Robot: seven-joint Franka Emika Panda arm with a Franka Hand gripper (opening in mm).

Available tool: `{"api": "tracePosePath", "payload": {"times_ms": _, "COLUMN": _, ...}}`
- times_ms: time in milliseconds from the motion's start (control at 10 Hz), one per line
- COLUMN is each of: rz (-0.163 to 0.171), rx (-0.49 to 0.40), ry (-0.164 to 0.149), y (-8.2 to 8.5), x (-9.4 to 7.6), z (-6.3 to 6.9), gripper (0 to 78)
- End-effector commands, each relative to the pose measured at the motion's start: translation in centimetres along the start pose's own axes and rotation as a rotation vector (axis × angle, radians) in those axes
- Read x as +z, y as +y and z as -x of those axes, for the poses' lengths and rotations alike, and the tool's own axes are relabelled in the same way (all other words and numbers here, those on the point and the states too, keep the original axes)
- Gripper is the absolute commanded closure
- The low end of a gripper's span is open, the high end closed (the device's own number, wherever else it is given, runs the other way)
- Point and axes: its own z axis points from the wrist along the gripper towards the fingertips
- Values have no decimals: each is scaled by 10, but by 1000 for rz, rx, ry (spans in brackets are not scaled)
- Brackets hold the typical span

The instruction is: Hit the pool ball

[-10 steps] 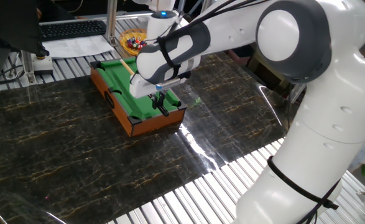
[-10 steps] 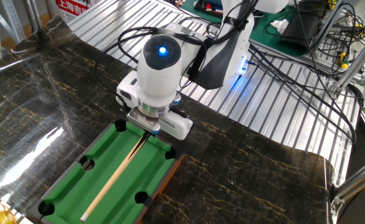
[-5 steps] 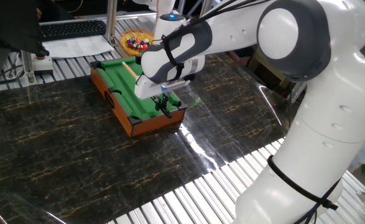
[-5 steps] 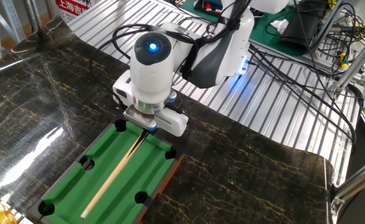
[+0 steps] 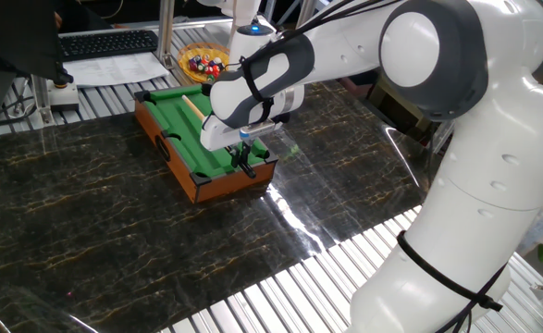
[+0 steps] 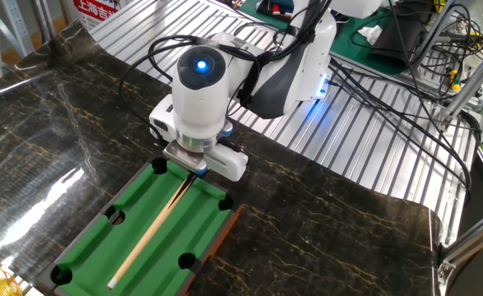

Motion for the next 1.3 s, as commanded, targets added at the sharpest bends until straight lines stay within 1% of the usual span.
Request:
{"api": "tracePosePath", "payload": {"times_ms": 100, "rz": -6, "rx": 6, "ry": 0, "y": 0, "x": 0, "z": 1, "gripper": 764}}
{"api": "tracePosePath", "payload": {"times_ms": 200, "rz": -9, "rx": 7, "ry": 5, "y": -1, "x": 0, "z": 0, "gripper": 764}}
{"api": "tracePosePath", "payload": {"times_ms": 500, "rz": -5, "rx": 1, "ry": 10, "y": -1, "x": 3, "z": 0, "gripper": 764}}
{"api": "tracePosePath", "payload": {"times_ms": 600, "rz": -5, "rx": 0, "ry": 10, "y": -1, "x": 3, "z": 0, "gripper": 764}}
{"api": "tracePosePath", "payload": {"times_ms": 800, "rz": 10, "rx": -6, "ry": 8, "y": -1, "x": 7, "z": 0, "gripper": 764}}
{"api": "tracePosePath", "payload": {"times_ms": 1300, "rz": 8, "rx": -4, "ry": 9, "y": -2, "x": 6, "z": 1, "gripper": 764}}
